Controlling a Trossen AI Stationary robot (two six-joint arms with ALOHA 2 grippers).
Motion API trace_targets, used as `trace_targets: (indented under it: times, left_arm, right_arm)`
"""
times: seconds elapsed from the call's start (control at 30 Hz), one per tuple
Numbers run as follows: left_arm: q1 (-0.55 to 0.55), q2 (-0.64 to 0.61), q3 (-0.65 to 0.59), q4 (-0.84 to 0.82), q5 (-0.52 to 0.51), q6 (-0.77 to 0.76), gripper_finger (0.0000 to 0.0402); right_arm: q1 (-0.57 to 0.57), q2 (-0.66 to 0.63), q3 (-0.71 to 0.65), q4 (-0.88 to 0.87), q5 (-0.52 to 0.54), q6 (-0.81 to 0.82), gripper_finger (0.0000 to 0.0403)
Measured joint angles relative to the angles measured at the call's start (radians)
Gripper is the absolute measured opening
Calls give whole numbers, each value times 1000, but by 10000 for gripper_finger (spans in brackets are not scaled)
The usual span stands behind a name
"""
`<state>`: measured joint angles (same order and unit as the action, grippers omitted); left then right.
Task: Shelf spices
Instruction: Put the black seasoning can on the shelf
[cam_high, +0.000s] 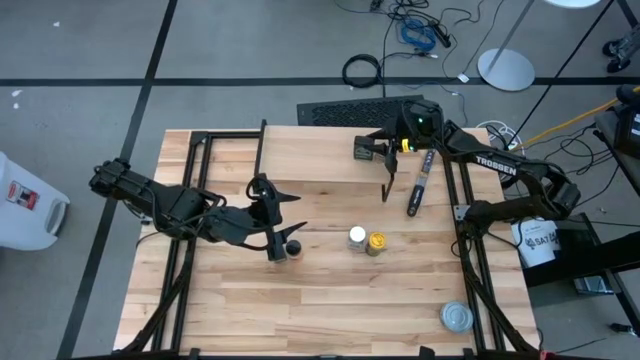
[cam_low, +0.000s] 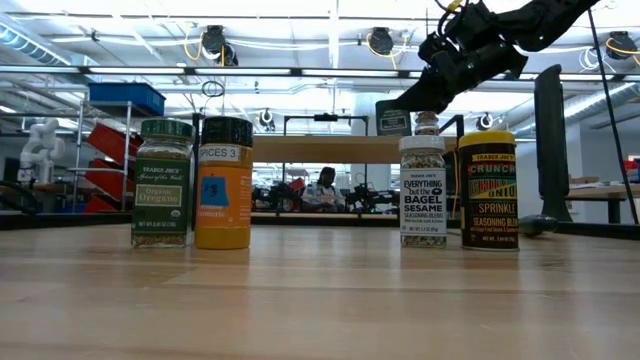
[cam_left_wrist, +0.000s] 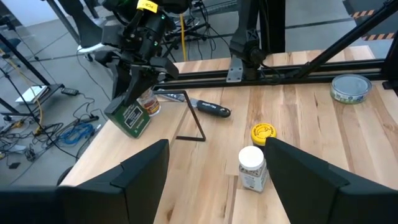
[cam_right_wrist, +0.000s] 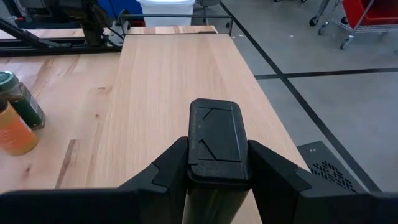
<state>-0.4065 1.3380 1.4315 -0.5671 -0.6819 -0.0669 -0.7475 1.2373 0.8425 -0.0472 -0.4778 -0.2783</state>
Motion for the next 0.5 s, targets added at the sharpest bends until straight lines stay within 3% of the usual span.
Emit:
trace_targets:
  times: [0.27,0.5]
  left_arm:
    - [0,0,0,0,0,0,274]
    - [0,0,0,0,0,0,274]
  right_arm:
    - [-5,0,0,-2,0,0,137]
    - [-13,-3,0,-8,2,4,171]
